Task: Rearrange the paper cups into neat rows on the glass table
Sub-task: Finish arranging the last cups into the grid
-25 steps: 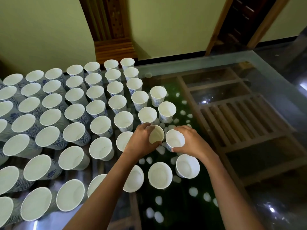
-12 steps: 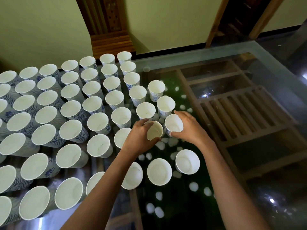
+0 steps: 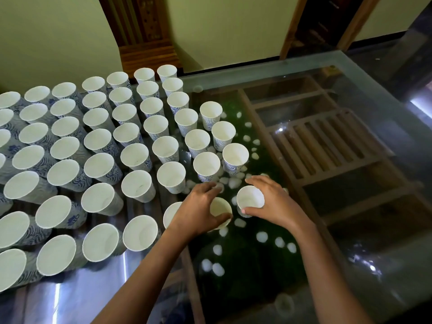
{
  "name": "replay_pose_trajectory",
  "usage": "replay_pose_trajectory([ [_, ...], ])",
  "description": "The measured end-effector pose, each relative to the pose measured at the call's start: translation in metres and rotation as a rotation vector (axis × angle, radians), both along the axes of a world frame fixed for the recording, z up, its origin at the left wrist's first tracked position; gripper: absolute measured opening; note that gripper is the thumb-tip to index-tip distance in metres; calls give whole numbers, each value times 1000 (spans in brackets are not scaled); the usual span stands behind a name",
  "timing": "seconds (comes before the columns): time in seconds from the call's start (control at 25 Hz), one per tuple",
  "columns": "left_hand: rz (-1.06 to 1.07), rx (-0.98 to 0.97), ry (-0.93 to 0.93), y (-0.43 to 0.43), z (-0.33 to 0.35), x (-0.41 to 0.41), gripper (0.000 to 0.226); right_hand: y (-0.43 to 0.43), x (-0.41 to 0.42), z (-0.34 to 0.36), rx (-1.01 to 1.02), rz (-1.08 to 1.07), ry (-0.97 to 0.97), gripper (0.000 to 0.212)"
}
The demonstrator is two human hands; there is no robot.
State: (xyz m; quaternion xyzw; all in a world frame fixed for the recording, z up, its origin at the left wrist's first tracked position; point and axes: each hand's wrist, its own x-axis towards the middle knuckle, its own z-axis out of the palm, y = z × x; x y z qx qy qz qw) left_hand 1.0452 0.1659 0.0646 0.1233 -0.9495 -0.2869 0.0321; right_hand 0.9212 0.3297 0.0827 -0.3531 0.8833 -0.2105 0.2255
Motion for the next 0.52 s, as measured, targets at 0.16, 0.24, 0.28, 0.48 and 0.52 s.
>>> replay_pose_trajectory([
  [0.16, -63, -27, -140, 6, -2, 10, 79, 5, 12, 0, 30, -12, 9, 75],
  [0.24, -87, -37, -168, 4, -2, 9, 77, 3, 13, 0, 28, -22, 32, 71],
  [0.28, -92, -35, -170, 4, -3, 8, 76, 2, 12, -1, 20, -23, 33, 70],
  [0.48, -64, 9, -110, -3, -4, -3, 70, -8, -1, -1, 16, -51, 36, 67],
  [0.52, -57, 15, -99, -4, -4, -6, 70, -11, -4, -2, 19, -58, 38, 67],
])
